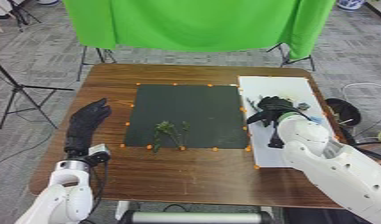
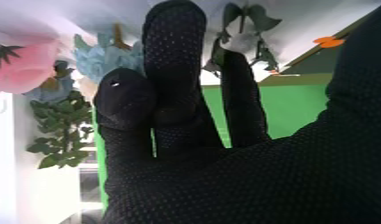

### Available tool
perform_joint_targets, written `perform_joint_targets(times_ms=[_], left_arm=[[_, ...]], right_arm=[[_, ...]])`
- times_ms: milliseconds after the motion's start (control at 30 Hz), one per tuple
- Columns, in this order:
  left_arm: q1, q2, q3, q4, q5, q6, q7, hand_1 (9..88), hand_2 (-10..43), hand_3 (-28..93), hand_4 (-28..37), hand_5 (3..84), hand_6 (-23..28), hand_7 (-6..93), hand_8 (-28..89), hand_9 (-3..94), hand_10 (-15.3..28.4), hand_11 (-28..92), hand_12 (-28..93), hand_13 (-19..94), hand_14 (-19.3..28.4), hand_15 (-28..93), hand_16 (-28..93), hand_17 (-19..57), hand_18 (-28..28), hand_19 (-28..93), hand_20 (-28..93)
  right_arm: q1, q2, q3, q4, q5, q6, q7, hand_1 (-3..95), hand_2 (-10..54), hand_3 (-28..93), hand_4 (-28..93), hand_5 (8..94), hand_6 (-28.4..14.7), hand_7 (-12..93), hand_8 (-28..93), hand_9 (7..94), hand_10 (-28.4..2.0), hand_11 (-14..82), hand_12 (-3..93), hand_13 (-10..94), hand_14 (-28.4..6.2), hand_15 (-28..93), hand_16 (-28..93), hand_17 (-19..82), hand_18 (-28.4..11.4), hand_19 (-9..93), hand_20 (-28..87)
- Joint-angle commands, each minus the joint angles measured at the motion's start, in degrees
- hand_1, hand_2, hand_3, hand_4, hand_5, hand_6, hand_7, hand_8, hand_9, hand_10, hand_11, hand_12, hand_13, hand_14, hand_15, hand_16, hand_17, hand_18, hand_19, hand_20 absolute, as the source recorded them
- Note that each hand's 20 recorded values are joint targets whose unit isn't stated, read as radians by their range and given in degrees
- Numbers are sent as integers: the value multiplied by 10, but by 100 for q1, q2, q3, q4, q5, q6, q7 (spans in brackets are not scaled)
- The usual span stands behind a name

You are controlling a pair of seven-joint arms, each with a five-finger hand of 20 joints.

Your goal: Arrange flowers

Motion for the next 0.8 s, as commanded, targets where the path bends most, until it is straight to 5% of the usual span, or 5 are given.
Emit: perform_joint_targets(times_ms=[33,100,333,567,800], left_arm=[[69,-64,-29,-29,-54,67,-34,269,-45,717,-255,491,19,168,-82,472,129,195,103,387,155,186,-29,97,119,122,173],[73,-58,-39,-28,-48,73,-50,269,-44,716,-256,491,19,168,-81,472,129,195,103,387,155,186,-29,96,119,122,173],[41,-72,-30,-27,-42,90,-36,269,-41,715,-255,492,20,168,-81,472,129,194,103,387,155,186,-29,96,118,122,173],[23,-74,-21,-20,-47,99,-44,270,-41,714,-255,492,19,169,-82,471,129,194,104,386,155,187,-29,96,118,121,173],[23,-62,-11,-24,-57,96,-77,272,-40,713,-253,492,20,168,-82,471,129,194,103,386,155,186,-30,95,118,121,172]], right_arm=[[-128,-52,-291,297,-141,1298,5,309,-95,626,-125,486,-16,130,-56,524,-194,89,196,773,-102,586,284,574,-140,890,405],[-207,-57,-328,328,-206,1518,-79,388,-95,651,-141,573,-14,169,-76,676,-169,164,191,821,-82,589,288,610,-125,912,404],[-324,-114,-450,431,-151,1887,-140,558,-95,560,-145,722,-21,198,83,875,-122,165,277,899,-49,546,315,668,-96,918,392],[-355,-116,-466,410,102,1547,-106,630,-95,580,-125,794,-26,206,93,936,-92,130,322,937,-32,521,321,705,-79,908,391],[-328,6,-473,287,307,2146,-274,641,-95,590,-104,804,-35,223,109,937,-101,167,332,937,-22,530,313,718,-65,898,405]])
